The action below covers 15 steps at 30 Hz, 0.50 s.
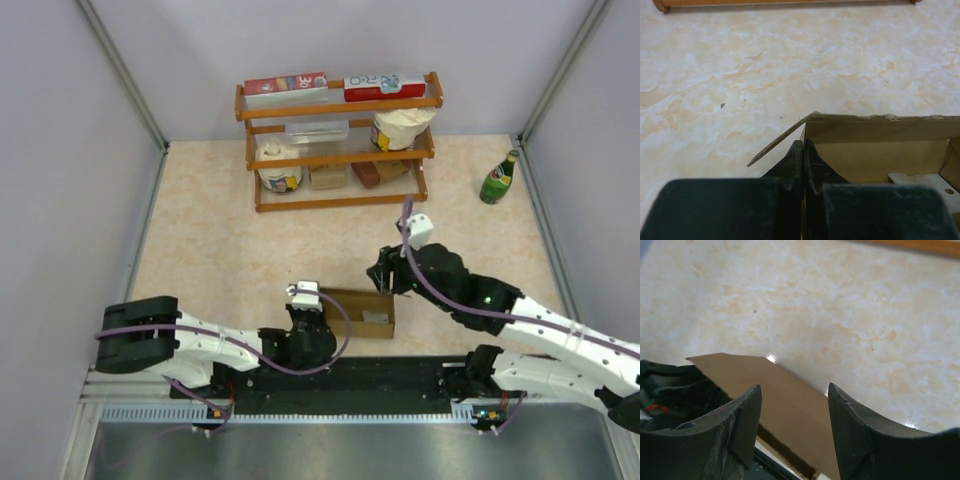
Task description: Fold the paper box
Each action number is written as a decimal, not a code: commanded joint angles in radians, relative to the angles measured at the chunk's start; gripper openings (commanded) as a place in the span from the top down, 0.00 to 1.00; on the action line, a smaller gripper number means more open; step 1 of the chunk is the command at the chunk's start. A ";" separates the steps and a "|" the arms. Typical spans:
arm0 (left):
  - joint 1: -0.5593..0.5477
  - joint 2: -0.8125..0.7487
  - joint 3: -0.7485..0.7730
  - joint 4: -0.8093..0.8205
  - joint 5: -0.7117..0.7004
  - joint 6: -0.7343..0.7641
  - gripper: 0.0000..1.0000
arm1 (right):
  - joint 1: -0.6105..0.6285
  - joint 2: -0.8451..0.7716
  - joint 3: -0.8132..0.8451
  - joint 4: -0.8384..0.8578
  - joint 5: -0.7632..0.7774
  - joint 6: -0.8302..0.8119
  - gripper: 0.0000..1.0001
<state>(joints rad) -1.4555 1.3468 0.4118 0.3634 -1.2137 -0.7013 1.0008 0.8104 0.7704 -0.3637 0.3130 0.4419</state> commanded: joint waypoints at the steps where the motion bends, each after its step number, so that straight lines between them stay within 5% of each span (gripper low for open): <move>1: -0.037 -0.005 0.035 -0.017 -0.064 -0.001 1.00 | 0.012 0.120 0.032 -0.009 0.061 0.034 0.45; 6: -0.068 -0.003 0.045 -0.066 -0.098 -0.055 0.99 | -0.002 0.180 -0.068 0.121 0.011 0.079 0.49; 8: -0.080 -0.003 0.059 -0.116 -0.113 -0.096 0.91 | -0.001 0.203 -0.082 0.132 -0.023 0.103 0.50; 15: -0.126 0.011 0.171 -0.585 -0.179 -0.465 0.75 | -0.002 0.133 -0.177 0.195 -0.106 0.130 0.51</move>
<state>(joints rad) -1.5562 1.3468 0.5037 0.0837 -1.3212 -0.9012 0.9993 1.0039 0.6270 -0.2527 0.2600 0.5423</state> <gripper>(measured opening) 0.199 0.491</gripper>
